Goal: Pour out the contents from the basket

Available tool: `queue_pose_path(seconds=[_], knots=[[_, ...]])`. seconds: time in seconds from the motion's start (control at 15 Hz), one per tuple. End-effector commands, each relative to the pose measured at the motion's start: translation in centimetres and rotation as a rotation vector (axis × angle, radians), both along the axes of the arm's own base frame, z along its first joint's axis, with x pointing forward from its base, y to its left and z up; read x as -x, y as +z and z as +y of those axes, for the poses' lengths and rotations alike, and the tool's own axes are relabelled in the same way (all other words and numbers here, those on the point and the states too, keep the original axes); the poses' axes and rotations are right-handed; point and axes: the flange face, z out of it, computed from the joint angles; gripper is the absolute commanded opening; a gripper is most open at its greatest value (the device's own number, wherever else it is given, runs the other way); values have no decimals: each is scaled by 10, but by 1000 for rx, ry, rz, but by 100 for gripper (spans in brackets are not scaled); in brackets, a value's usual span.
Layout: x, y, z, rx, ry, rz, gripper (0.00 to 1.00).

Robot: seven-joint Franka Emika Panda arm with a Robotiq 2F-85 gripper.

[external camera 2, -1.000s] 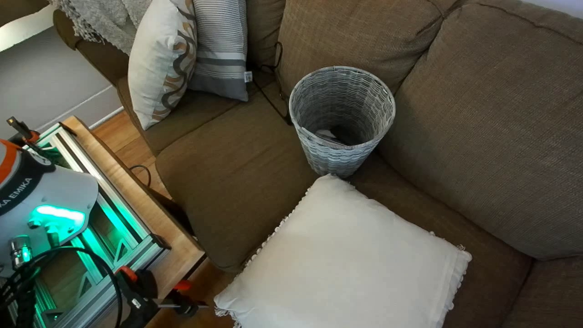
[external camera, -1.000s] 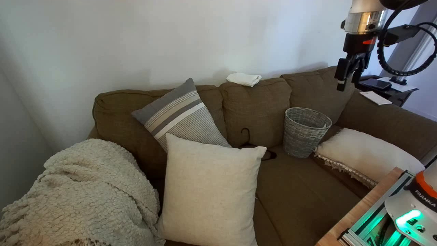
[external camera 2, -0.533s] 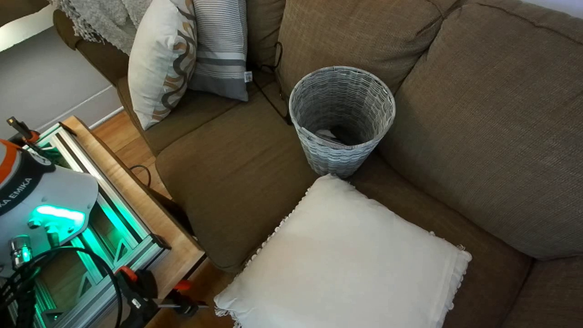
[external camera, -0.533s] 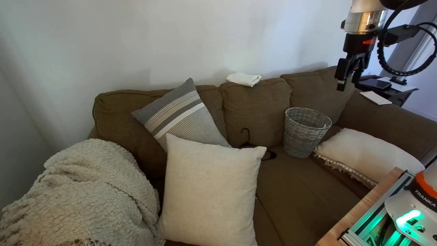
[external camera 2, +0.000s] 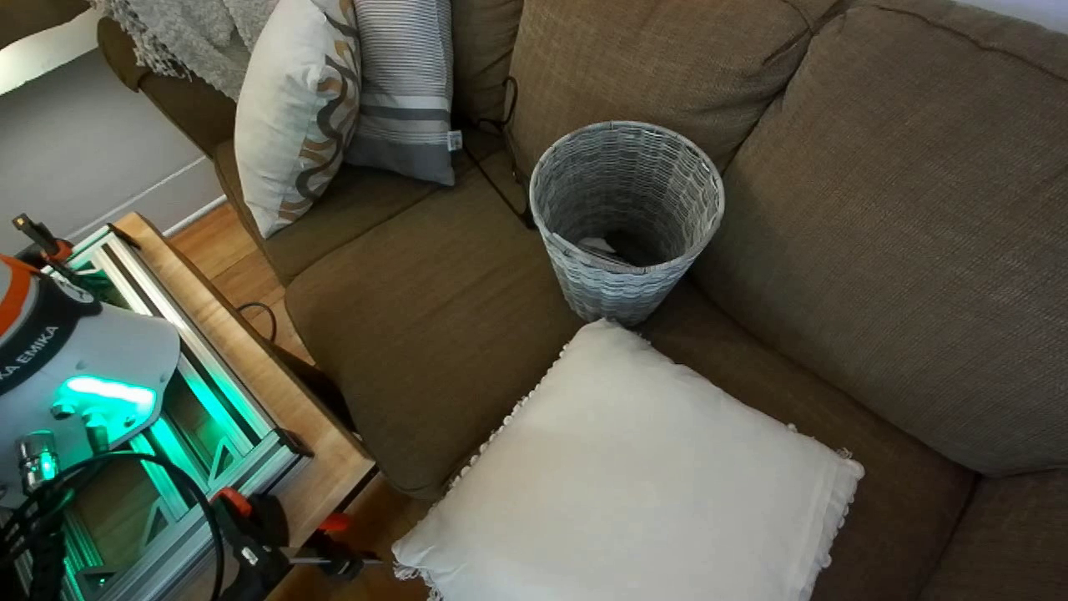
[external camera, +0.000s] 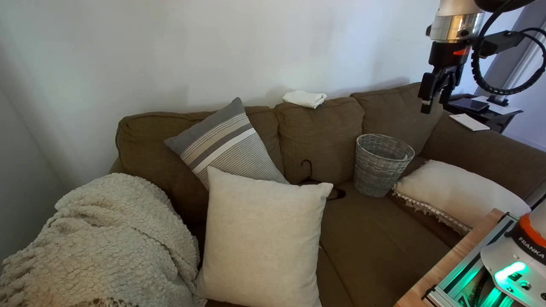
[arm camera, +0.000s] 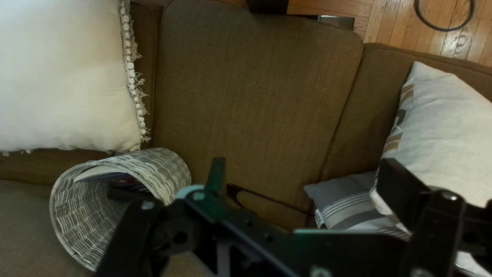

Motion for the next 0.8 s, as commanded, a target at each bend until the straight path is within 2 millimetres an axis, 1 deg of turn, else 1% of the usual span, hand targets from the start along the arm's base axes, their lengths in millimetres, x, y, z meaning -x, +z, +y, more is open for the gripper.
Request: queue_pose_path(seconds=[0.0,0.53,0.6,0.67,0.73], knots=[[0,0,0,0,0,1,100],[0,0,0,0,0,1,100],[-3,-13,-11,45,-37,17,100],[-4,-23,-21,48,-48,44,100],[-4,-38,-36,71,-76,82,100]])
